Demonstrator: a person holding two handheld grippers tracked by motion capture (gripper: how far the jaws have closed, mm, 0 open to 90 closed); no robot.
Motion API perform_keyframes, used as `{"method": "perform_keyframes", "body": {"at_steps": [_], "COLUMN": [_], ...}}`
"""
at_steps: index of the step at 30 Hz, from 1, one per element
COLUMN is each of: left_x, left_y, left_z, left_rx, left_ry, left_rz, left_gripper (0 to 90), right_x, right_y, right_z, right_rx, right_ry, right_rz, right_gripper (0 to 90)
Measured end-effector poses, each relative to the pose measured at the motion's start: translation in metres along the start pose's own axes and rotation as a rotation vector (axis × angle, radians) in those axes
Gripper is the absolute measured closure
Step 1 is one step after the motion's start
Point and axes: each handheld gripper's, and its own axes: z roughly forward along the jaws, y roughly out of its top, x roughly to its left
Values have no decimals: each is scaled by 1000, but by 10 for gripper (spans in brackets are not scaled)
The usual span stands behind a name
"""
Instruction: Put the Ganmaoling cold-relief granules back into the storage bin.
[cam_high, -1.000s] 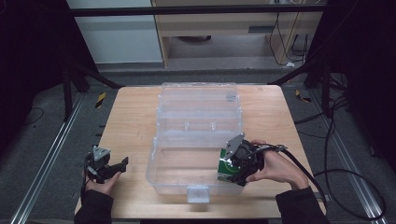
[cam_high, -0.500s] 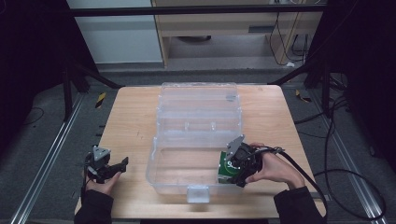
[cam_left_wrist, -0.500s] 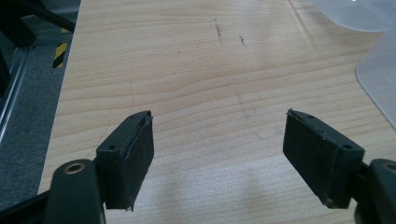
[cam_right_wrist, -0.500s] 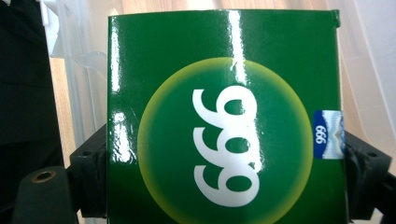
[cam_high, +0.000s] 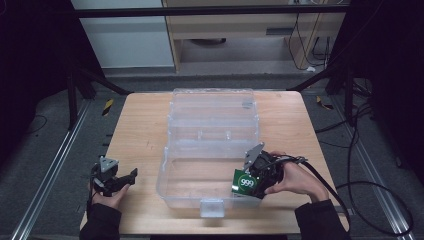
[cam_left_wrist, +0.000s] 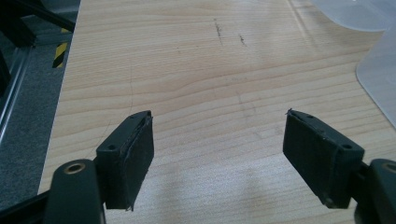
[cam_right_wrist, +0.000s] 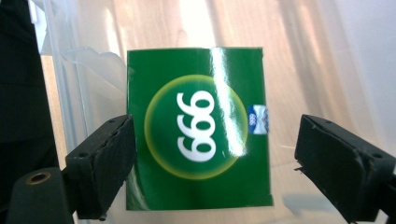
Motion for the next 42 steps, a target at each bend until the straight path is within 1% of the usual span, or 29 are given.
{"method": "perform_keyframes", "body": {"at_steps": [2, 4, 6, 8, 11, 13, 17, 20, 22, 25, 26, 28, 29, 31, 32, 33, 35, 38, 40, 42], "left_x": [0, 0, 0, 0, 0, 0, 0, 0, -1, -2, -2, -2, -2, -2, -1, -1, 1, 4, 5, 6], "left_y": [0, 0, 0, 0, 0, 0, 0, -1, -1, 0, 0, -1, -1, 0, 0, 0, 0, -1, -1, -1], "left_z": [0, 0, 0, 0, 0, 0, 0, 1, 1, 1, 1, 2, 2, 2, 2, 2, 2, 2, 3, 3], "left_rx": [0, 0, 0, -1, -2, 0, 2, 5, 7, 6, 7, 12, 12, 8, 8, 9, 12, 13, 11, 10], "left_ry": [0, 1, 1, 1, 0, -2, -5, -7, -9, -12, -12, -16, -13, -10, -6, -3, 8, 18, 26, 34], "left_rz": [0, -1, -1, -2, -3, -2, 0, 0, 0, 4, 3, 5, 6, 3, 3, 1, -1, -11, -16, -17], "left_gripper": [240, 241, 241, 241, 247, 253, 266, 277, 288, 313, 325, 349, 364, 395, 411, 425, 451, 455, 436, 410], "right_x": [0, 1, 2, 2, 2, 2, 2, 1, -1, -7, -10, -14, -15, -17, -19, -20, -22, -22, -22, -22], "right_y": [-1, -2, -5, -8, -17, -28, -53, -76, -91, -111, -117, -128, -133, -143, -148, -153, -161, -169, -173, -176], "right_z": [-3, -9, -16, -24, -36, -45, -58, -61, -58, -49, -46, -39, -35, -27, -23, -19, -10, 0, 6, 10], "right_rx": [-6, -33, -63, -91, -138, -184, -293, -383, -424, -463, -471, -495, -507, -526, -528, -531, -523, -480, -442, -418], "right_ry": [-5, -13, -29, -56, -96, -139, -222, -281, -327, -401, -414, -473, -493, -530, -536, -554, -563, -604, -629, -634], "right_rz": [7, 9, 26, 46, 78, 122, 239, 334, 410, 533, 568, 629, 664, 723, 762, 791, 837, 874, 875, 879], "right_gripper": [123, 121, 112, 88, 74, 69, 54, 45, 42, 41, 35, 40, 39, 47, 47, 51, 53, 66, 69, 67]}}
